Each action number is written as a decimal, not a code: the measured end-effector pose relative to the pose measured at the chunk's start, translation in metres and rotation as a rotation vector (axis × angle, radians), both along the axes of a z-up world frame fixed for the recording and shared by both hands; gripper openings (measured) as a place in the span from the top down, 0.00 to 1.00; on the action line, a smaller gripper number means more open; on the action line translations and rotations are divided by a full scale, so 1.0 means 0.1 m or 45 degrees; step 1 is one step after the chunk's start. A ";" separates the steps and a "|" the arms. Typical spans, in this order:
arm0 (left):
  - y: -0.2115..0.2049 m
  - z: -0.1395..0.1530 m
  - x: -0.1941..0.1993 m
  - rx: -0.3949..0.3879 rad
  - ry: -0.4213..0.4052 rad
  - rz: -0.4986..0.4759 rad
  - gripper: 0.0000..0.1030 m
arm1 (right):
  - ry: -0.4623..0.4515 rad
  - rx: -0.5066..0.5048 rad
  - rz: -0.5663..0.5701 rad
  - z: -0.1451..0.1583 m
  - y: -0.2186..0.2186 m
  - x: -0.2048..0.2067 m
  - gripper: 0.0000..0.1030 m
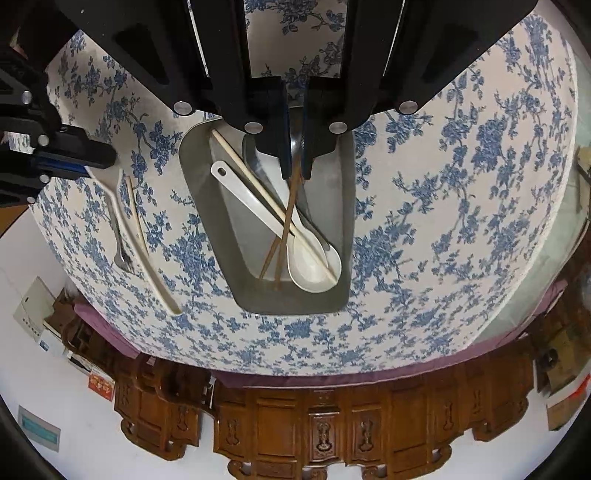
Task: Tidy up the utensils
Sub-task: 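Lower the chopstick and the white fork into the tray and open both grippers, then move the right gripper to the metal fork while the left moves to the wooden chopstick, then grasp the metal fork with the right gripper while the left grasps the wooden chopstick, then carry the metal fork with the right gripper and the chopstick with the left over the tray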
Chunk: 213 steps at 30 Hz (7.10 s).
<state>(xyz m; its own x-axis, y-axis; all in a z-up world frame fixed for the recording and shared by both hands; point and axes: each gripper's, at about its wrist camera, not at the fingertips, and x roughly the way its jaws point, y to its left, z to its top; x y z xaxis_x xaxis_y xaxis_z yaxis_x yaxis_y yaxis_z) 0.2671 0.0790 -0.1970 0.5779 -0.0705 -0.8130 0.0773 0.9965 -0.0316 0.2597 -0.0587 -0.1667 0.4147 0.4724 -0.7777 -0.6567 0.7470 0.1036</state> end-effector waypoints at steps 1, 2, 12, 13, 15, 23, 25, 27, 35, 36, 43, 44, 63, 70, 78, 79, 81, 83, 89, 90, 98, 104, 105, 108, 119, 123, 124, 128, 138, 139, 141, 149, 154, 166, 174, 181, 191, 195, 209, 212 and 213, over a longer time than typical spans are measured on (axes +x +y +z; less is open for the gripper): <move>0.01 0.02 -0.01 0.002 -0.007 0.001 0.96 | 0.000 0.001 0.003 0.00 0.02 0.01 0.96; 0.03 0.04 -0.02 0.003 -0.014 0.002 0.96 | 0.001 0.003 0.006 0.00 0.04 0.02 0.96; 0.29 0.26 -0.10 0.002 -0.064 0.030 0.96 | 0.028 0.036 0.024 -0.02 0.37 0.22 0.96; 0.32 0.28 -0.11 0.007 -0.071 0.033 0.96 | 0.034 0.041 0.023 -0.03 0.40 0.26 0.96; 0.36 0.30 -0.13 0.012 -0.077 0.036 0.96 | 0.046 0.048 0.021 -0.05 0.45 0.31 0.96; 0.48 0.32 -0.19 0.013 -0.086 0.048 0.96 | 0.065 0.016 0.029 -0.17 0.67 0.43 0.96; 0.49 0.32 -0.19 0.013 -0.087 0.049 0.96 | 0.067 0.005 0.033 -0.20 0.72 0.45 0.96; 0.50 0.32 -0.20 0.012 -0.087 0.050 0.96 | 0.072 0.000 0.031 -0.23 0.76 0.47 0.96; 0.53 0.32 -0.21 0.011 -0.085 0.051 0.96 | 0.092 0.005 0.004 -0.31 0.77 0.53 0.92; 0.53 0.32 -0.21 0.011 -0.085 0.051 0.96 | 0.094 0.007 0.000 -0.32 0.76 0.54 0.92; 0.52 0.31 -0.21 0.012 -0.086 0.050 0.96 | 0.114 0.052 -0.004 -0.32 0.73 0.55 0.92; 0.52 0.31 -0.21 0.011 -0.086 0.050 0.96 | 0.112 0.055 -0.005 -0.32 0.73 0.55 0.87; 0.28 0.38 -0.26 -0.004 -0.105 0.009 0.96 | 0.019 0.128 -0.059 -0.02 0.02 0.28 0.78; 0.04 0.44 -0.25 -0.021 -0.124 -0.035 0.95 | -0.010 0.071 -0.168 -0.06 -0.57 0.23 0.78; -0.31 0.41 -0.17 -0.029 -0.128 -0.093 0.72 | 0.017 0.005 -0.356 -0.30 -1.29 0.32 0.78; -0.38 0.39 -0.15 -0.031 -0.128 -0.106 0.68 | 0.025 0.003 -0.379 -0.33 -1.37 0.34 0.78; -0.47 0.37 -0.14 -0.030 -0.133 -0.126 0.64 | 0.035 0.003 -0.413 -0.39 -1.48 0.37 0.71; -0.57 0.35 -0.12 -0.035 -0.130 -0.143 0.63 | 0.050 0.008 -0.440 -0.46 -1.56 0.42 0.69; -0.80 0.25 -0.08 -0.041 -0.110 -0.183 0.54 | 0.100 0.002 -0.488 -0.64 -1.62 0.61 0.69; -0.83 0.24 -0.08 -0.043 -0.107 -0.187 0.52 | 0.109 0.000 -0.494 -0.67 -1.60 0.65 0.69; -0.98 0.16 -0.07 -0.038 -0.087 -0.211 0.51 | 0.143 -0.059 -0.565 -0.81 -1.42 0.98 0.69; -1.07 0.12 -0.06 -0.034 -0.077 -0.226 0.51 | 0.169 -0.139 -0.610 -0.93 -1.37 1.13 0.69; -1.08 0.12 -0.06 -0.034 -0.076 -0.229 0.51 | 0.163 -0.153 -0.607 -0.93 -1.36 1.13 0.69; -1.11 0.10 -0.06 -0.033 -0.072 -0.234 0.51 | 0.148 -0.204 -0.600 -0.93 -1.31 1.13 0.69; -1.17 0.05 -0.06 -0.028 -0.057 -0.242 0.51 | 0.215 -0.264 -0.594 -0.92 -1.36 1.17 0.85; -1.21 0.03 -0.06 -0.026 -0.050 -0.247 0.51 | 0.221 -0.289 -0.614 -0.90 -1.48 1.14 0.89; -1.23 0.02 -0.05 -0.029 -0.046 -0.249 0.51 | 0.222 -0.289 -0.620 -0.90 -1.53 1.13 0.90; -1.30 -0.04 -0.03 -0.029 -0.032 -0.256 0.51 | 0.217 -0.290 -0.618 -0.90 -1.69 1.07 0.92; -1.53 -0.21 0.09 -0.008 0.010 -0.279 0.51 | 0.177 -0.266 -0.578 -0.84 -1.83 0.90 0.92; -1.55 -0.24 0.12 -0.006 0.018 -0.280 0.51 | 0.171 -0.259 -0.571 -0.82 -1.83 0.88 0.92; -1.59 -0.27 0.16 -0.006 0.029 -0.282 0.51 | 0.164 -0.247 -0.558 -0.79 -1.83 0.85 0.92; -1.81 -0.42 0.35 0.007 0.077 -0.315 0.51 | 0.139 -0.223 -0.527 -0.70 -1.86 0.75 0.91; -1.92 -0.53 0.44 0.027 0.104 -0.332 0.59 | 0.140 -0.212 -0.524 -0.70 -1.91 0.72 0.91; -2.02 -0.69 0.66 0.074 0.151 -0.325 0.80 | 0.145 -0.198 -0.521 -0.73 -1.96 0.67 0.91; -1.96 -0.68 0.64 0.035 0.166 -0.315 0.96 | 0.145 -0.196 -0.519 -0.72 -1.94 0.65 0.91; -1.84 -0.52 0.54 0.010 0.131 -0.295 0.96 | 0.126 -0.194 -0.508 -0.60 -1.83 0.60 0.91; -1.61 -0.14 0.37 0.009 0.042 -0.279 0.96 | 0.087 -0.171 -0.474 -0.33 -1.61 0.54 0.91; -1.47 0.00 0.27 0.034 0.008 -0.268 0.96 | 0.075 -0.158 -0.456 -0.24 -1.49 0.51 0.91; -0.63 0.14 0.10 0.063 0.011 -0.154 0.96 | 0.037 -0.130 -0.332 -0.01 -0.81 0.48 0.91; -0.47 0.10 0.11 0.067 0.025 -0.127 0.96 | 0.041 -0.130 -0.305 -0.01 -0.66 0.48 0.91; -0.44 0.09 0.10 0.066 0.029 -0.122 0.96 | 0.042 -0.130 -0.299 -0.02 -0.62 0.48 0.91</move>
<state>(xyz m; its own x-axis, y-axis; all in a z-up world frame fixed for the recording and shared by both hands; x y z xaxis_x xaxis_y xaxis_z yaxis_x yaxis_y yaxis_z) 0.2770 0.0354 -0.1881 0.5521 -0.0820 -0.8297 0.1724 0.9849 0.0173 0.3076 -0.1205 -0.1682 0.4773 0.2847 -0.8314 -0.4613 0.8864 0.0387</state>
